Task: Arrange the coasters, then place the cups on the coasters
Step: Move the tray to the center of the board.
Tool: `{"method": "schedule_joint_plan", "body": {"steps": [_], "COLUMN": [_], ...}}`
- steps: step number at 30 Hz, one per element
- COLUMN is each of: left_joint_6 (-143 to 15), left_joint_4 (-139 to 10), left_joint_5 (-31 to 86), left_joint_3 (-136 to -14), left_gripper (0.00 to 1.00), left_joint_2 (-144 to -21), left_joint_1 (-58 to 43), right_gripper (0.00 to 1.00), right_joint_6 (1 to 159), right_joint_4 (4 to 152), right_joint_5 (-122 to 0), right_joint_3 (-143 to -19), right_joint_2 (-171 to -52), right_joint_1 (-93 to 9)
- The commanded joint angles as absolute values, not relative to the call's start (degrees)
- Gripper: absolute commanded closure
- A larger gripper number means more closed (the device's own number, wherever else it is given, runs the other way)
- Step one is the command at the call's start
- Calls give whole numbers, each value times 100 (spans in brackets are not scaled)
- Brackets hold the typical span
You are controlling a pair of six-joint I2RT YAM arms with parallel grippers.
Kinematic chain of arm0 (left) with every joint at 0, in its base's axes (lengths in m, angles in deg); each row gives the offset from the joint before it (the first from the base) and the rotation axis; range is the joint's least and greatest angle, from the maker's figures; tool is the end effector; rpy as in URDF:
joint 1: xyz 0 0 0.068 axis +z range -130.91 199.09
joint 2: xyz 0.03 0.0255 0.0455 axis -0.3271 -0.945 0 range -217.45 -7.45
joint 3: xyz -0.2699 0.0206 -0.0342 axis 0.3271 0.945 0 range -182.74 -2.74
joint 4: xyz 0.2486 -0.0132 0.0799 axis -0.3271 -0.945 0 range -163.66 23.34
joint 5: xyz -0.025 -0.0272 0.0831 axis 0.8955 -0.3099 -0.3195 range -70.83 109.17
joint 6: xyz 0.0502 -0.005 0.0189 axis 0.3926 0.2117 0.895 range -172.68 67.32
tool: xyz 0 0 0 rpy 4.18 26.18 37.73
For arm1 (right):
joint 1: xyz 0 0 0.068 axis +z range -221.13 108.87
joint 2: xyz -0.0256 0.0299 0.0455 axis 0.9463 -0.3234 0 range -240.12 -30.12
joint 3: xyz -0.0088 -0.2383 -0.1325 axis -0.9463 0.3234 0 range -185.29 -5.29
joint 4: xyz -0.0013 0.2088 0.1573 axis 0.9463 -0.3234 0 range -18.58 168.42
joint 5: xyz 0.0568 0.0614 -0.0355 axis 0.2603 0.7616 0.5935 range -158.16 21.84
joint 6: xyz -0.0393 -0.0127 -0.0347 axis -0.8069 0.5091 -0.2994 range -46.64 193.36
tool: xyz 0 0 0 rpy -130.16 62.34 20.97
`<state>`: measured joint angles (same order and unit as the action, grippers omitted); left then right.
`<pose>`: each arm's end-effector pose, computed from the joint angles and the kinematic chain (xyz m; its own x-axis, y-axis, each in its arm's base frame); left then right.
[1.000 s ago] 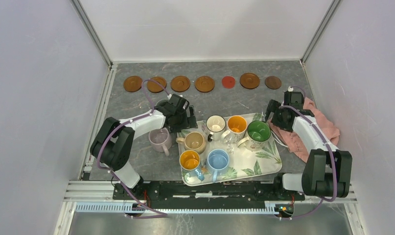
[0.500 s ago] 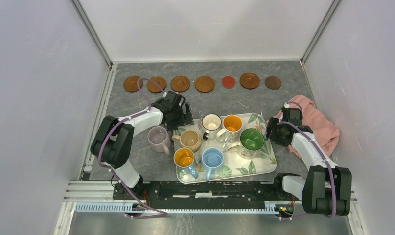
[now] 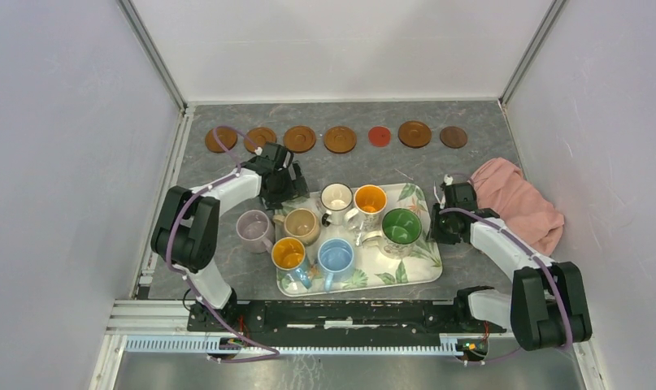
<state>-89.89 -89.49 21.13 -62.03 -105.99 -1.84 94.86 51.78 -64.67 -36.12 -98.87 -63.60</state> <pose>0.3155 -0.1219 0.1692 -0.8822 -0.3097 -0.3547 -0.2029 0.9298 -0.3072 0.1994 0.0286 0.1574 -0.8904 0.2512 -0.3795 0.1823 0.9609 0.2085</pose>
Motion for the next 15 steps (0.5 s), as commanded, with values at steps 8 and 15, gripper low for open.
{"method": "schedule_joint_plan", "body": {"steps": [8, 15], "left_joint_6": [-8419, -8336], "left_joint_4": [-9560, -9657], "left_joint_5": [1510, 1661], "left_joint_3": [-6537, -7151], "left_gripper": [0, 0], "left_joint_2": [-11314, -11701], "left_joint_1": [455, 529], "right_gripper": [73, 56], "right_joint_6": [10157, 9898], "right_joint_4": [5428, 4956], "right_joint_5": [-5964, -6208], "right_joint_3": [-4115, -4393], "right_joint_2": [-10453, -10430], "right_joint_1": [-4646, -4450]}}
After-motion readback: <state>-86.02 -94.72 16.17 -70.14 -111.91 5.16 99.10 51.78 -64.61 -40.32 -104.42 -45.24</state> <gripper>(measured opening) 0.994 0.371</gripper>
